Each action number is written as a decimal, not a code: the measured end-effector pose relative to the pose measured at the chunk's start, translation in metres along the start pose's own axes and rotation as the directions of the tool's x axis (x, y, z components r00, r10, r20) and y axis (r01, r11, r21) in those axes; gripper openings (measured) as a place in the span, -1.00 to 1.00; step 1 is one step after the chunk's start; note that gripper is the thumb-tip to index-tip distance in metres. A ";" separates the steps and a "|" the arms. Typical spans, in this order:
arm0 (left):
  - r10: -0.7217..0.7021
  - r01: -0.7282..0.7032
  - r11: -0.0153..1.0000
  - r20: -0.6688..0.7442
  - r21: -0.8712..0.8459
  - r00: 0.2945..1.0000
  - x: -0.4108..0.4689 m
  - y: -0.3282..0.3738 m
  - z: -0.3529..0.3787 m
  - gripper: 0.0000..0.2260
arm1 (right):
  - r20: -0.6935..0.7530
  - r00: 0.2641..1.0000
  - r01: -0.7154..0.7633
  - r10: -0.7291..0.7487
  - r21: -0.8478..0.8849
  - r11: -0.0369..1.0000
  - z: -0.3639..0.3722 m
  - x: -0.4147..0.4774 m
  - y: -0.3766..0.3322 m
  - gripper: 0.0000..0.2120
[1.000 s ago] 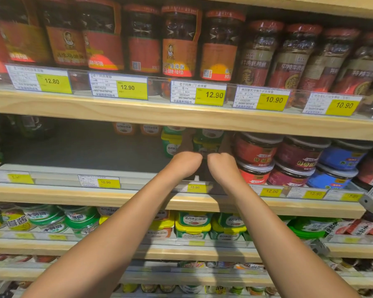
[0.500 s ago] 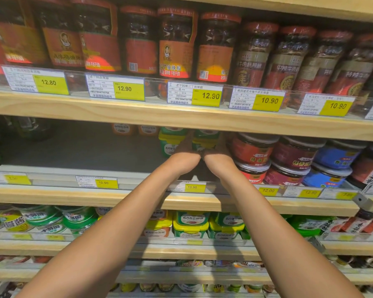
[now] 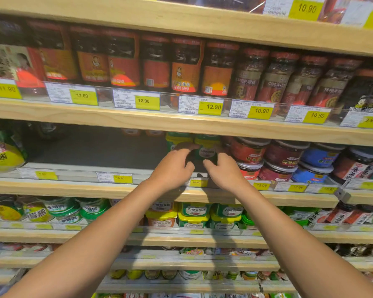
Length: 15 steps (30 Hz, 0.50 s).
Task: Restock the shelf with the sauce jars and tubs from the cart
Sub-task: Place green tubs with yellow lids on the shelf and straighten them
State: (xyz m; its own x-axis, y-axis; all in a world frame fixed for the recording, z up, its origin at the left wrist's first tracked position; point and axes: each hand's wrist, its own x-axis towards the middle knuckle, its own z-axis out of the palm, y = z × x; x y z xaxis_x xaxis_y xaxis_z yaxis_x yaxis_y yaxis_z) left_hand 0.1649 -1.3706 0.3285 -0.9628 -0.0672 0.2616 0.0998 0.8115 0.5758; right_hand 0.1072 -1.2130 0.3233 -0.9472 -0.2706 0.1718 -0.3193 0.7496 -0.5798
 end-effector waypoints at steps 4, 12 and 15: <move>0.199 -0.161 0.907 -0.057 0.389 0.978 -0.030 -0.016 0.003 -0.43 | -0.104 0.965 0.225 -0.242 -0.152 0.962 -0.010 -0.026 0.018 -0.58; 0.364 -0.252 0.762 -0.072 0.596 0.929 -0.064 0.024 0.040 -0.30 | -0.194 0.894 0.291 -0.404 -0.435 0.852 -0.057 -0.086 0.089 -0.28; 0.411 -0.314 0.731 -0.023 0.606 0.911 -0.069 0.067 0.080 -0.28 | -0.189 0.916 0.226 -0.354 -0.486 0.844 -0.083 -0.112 0.140 -0.27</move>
State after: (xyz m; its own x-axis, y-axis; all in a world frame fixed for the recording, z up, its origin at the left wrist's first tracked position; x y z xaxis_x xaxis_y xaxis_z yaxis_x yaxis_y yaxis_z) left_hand 0.2182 -1.2655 0.2867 -0.8309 0.2586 0.4927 0.2235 0.9660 -0.1302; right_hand 0.1660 -1.0281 0.2893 -0.7597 -0.3992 0.5133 -0.4976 0.8651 -0.0635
